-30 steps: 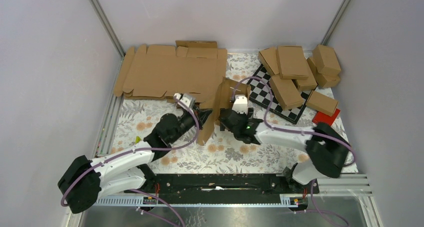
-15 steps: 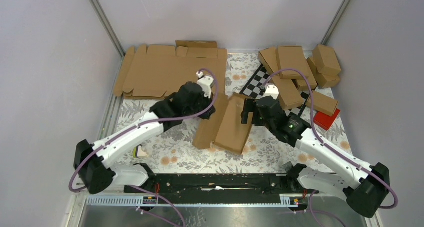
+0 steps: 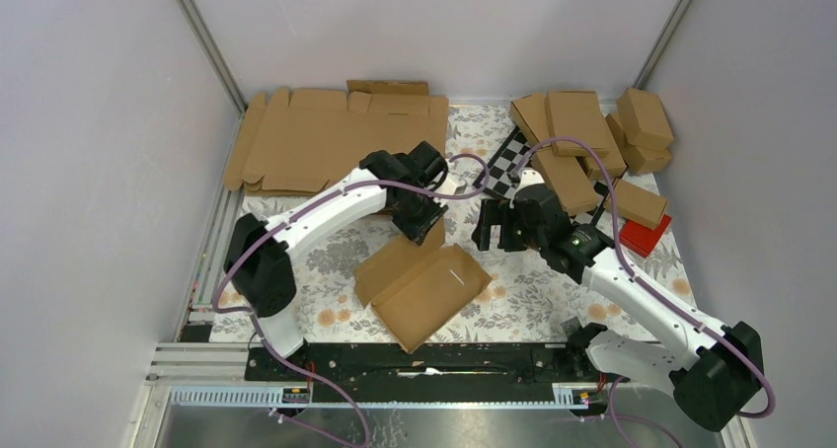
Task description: Fold the paper box
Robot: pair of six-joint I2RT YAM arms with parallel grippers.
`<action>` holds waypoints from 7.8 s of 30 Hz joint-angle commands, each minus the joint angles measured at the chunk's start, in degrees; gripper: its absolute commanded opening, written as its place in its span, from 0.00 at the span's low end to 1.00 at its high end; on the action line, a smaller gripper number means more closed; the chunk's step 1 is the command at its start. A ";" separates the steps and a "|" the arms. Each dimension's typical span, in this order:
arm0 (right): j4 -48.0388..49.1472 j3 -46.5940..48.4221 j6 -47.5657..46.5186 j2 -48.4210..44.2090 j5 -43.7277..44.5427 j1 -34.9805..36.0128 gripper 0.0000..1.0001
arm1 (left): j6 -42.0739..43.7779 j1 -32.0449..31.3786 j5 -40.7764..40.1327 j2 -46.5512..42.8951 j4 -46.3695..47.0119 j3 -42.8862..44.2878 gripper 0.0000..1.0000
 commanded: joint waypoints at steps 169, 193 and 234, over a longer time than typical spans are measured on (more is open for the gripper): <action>18.39 -10.30 3.94 24.07 -26.43 -5.19 0.48 | -48.89 -3.65 -24.80 -25.43 35.38 -51.25 0.00; 12.57 -17.10 5.97 8.42 -23.51 -5.16 0.82 | -54.74 -3.59 -28.47 -27.10 34.65 -52.65 0.00; 12.20 -11.44 3.96 18.01 -16.68 3.31 0.53 | -53.15 -3.62 -27.12 -26.14 35.71 -51.58 0.00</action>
